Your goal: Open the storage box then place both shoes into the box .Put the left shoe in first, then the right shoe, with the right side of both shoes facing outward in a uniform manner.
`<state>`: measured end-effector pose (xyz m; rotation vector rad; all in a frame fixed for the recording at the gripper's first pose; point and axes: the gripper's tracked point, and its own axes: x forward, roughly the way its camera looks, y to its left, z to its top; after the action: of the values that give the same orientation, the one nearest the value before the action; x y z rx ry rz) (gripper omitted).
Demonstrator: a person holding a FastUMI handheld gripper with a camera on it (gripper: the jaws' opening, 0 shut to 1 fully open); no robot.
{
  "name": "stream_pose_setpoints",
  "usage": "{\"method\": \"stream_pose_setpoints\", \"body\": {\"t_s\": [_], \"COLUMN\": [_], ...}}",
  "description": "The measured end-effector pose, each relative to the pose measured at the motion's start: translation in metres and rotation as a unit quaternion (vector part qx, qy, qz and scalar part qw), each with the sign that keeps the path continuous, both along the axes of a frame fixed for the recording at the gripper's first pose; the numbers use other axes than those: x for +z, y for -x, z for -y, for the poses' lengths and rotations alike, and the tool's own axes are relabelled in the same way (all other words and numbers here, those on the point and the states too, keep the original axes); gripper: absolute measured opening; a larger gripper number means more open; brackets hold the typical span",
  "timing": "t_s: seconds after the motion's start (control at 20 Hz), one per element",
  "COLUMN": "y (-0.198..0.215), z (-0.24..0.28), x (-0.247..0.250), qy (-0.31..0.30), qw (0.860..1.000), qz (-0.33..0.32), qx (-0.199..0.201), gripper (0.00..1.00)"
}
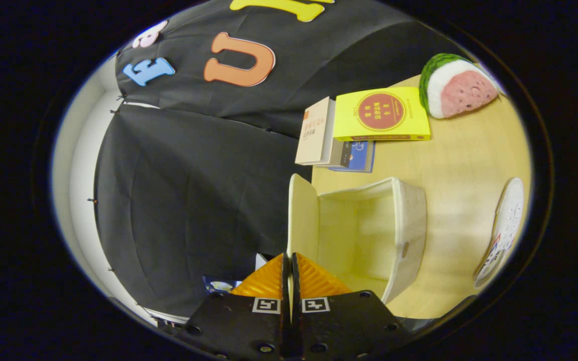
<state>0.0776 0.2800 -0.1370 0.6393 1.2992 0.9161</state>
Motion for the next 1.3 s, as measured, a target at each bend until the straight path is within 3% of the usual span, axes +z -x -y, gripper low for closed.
{"method": "stream_pose_setpoints", "body": {"t_s": [0.25,0.3,0.35,0.6,0.7,1.05,1.3], "y": [0.018,0.022,0.026,0.047,0.054,0.072,0.085], "z": [-0.05,-0.061,-0.07,-0.117,-0.124,-0.134,-0.15], "x": [0.032,0.034,0.038,0.037,0.031,0.038,0.038], "qy": [-0.006,-0.003,-0.002,0.009,0.018,0.003,-0.01], "qw": [1.0,0.999,0.999,0.998,0.997,0.993,0.991], "qz": [0.008,0.013,0.017,-0.001,-0.005,0.019,0.01], "qx": [0.02,0.029,0.037,0.059,0.073,0.115,0.132], "gripper": [0.03,0.13,0.12,0.58,0.58,0.93,0.93]}}
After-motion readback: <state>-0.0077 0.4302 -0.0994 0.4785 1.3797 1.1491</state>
